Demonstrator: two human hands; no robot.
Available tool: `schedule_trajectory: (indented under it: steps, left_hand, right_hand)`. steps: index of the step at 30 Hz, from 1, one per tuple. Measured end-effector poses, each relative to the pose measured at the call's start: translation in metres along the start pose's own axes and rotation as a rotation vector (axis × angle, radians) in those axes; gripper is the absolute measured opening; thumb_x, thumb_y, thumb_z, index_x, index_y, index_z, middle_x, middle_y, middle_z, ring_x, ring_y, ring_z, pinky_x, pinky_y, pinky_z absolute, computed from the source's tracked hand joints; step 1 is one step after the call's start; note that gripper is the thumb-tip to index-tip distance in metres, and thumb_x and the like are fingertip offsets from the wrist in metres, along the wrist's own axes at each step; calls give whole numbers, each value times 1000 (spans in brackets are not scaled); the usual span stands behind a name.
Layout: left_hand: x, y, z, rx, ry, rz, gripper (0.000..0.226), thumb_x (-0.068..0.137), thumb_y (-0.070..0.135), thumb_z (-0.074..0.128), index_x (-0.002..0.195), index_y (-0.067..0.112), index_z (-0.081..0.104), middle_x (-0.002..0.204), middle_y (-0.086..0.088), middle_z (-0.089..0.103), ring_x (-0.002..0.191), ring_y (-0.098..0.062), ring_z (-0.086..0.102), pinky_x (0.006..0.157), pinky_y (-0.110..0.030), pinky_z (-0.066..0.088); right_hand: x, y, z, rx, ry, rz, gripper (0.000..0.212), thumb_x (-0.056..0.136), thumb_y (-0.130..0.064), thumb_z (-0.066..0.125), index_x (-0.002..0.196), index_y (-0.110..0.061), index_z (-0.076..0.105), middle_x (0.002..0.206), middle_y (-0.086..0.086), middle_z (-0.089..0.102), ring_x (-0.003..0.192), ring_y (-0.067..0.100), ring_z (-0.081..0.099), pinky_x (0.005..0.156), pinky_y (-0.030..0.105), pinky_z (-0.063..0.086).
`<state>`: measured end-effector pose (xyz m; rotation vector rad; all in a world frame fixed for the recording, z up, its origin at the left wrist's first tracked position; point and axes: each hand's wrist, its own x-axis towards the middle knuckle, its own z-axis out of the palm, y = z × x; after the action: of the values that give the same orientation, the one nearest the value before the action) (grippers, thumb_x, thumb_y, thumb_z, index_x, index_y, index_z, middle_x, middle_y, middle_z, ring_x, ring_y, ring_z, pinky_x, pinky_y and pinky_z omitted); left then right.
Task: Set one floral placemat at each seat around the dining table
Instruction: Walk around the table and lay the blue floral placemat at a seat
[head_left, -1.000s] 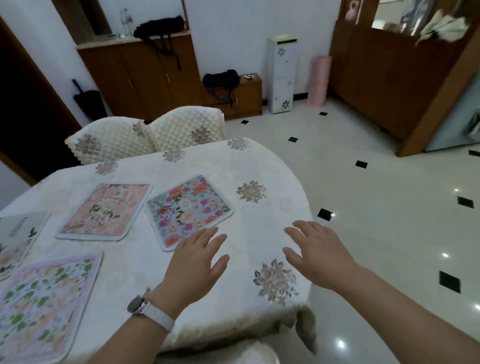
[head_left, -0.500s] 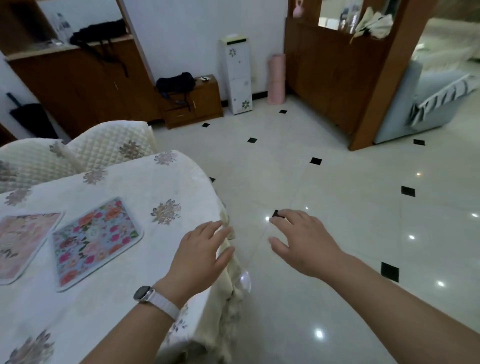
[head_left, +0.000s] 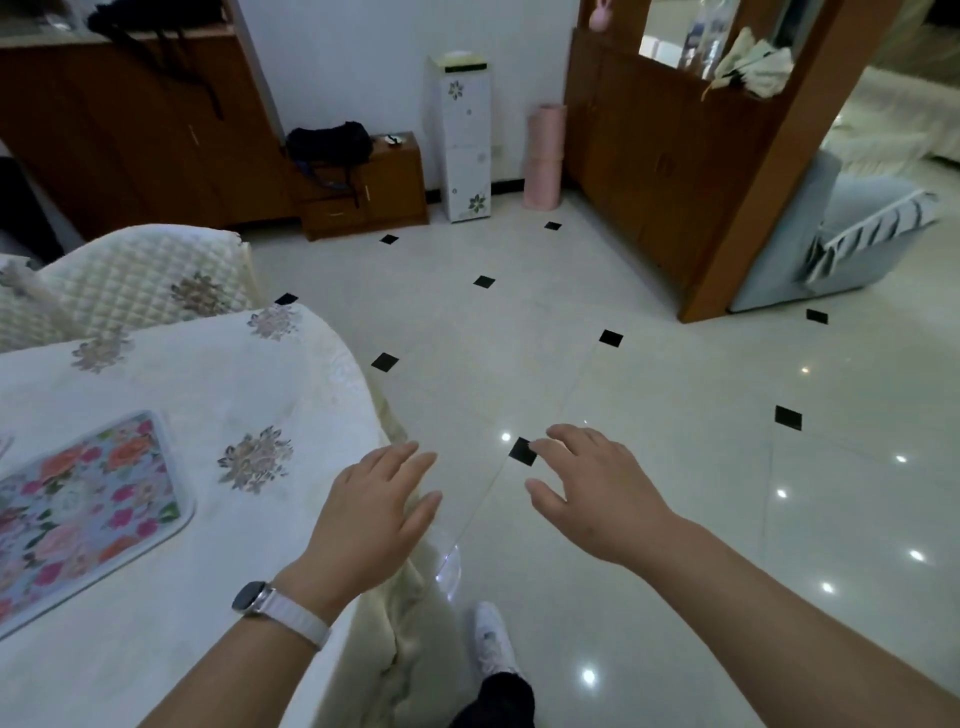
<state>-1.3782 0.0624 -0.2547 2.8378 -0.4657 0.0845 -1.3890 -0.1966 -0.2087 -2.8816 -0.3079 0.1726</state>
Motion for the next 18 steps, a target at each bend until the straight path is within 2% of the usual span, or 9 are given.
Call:
schedule_trajectory:
  steps: [5, 9, 11, 15, 18]
  left_hand:
    - [68, -39, 13, -37, -2, -62, 56, 93, 55, 31, 134, 25, 53, 139, 0, 54, 125, -24, 49, 98, -43, 42]
    - [117, -88, 10, -71, 59, -173, 54, 93, 54, 31, 134, 26, 53, 138, 0, 54, 126, -22, 48, 98, -42, 41]
    - [134, -112, 7, -68, 71, -219, 53, 93, 54, 31, 133, 26, 54, 137, 0, 55, 126, -23, 49, 97, -42, 41]
    - [160, -146, 0, -70, 99, -303, 54, 92, 51, 31, 133, 25, 55, 136, -1, 57, 125, -25, 51, 96, -45, 42]
    - [167, -164, -4, -68, 118, -362, 54, 92, 51, 32, 133, 25, 55, 137, 0, 56, 126, -24, 50, 97, -45, 42]
  right_hand:
    - [82, 18, -6, -29, -50, -23, 48, 97, -47, 41, 142, -28, 43, 151, -4, 35, 139, 18, 30, 110, 34, 24]
    - [159, 16, -20, -78, -96, -77, 48, 97, -46, 41, 141, -27, 44, 151, -4, 36, 138, 18, 32, 110, 34, 25]
    - [203, 4, -24, -129, -112, -145, 50, 97, -48, 40, 141, -25, 45, 150, -2, 38, 136, 20, 35, 109, 35, 26]
    - [274, -36, -29, -183, -101, -323, 63, 88, -55, 25, 138, -24, 47, 148, 2, 42, 134, 22, 39, 106, 38, 31]
    - [319, -68, -31, -177, -94, -432, 55, 92, -51, 34, 140, -24, 44, 150, 1, 40, 136, 21, 36, 108, 37, 28]
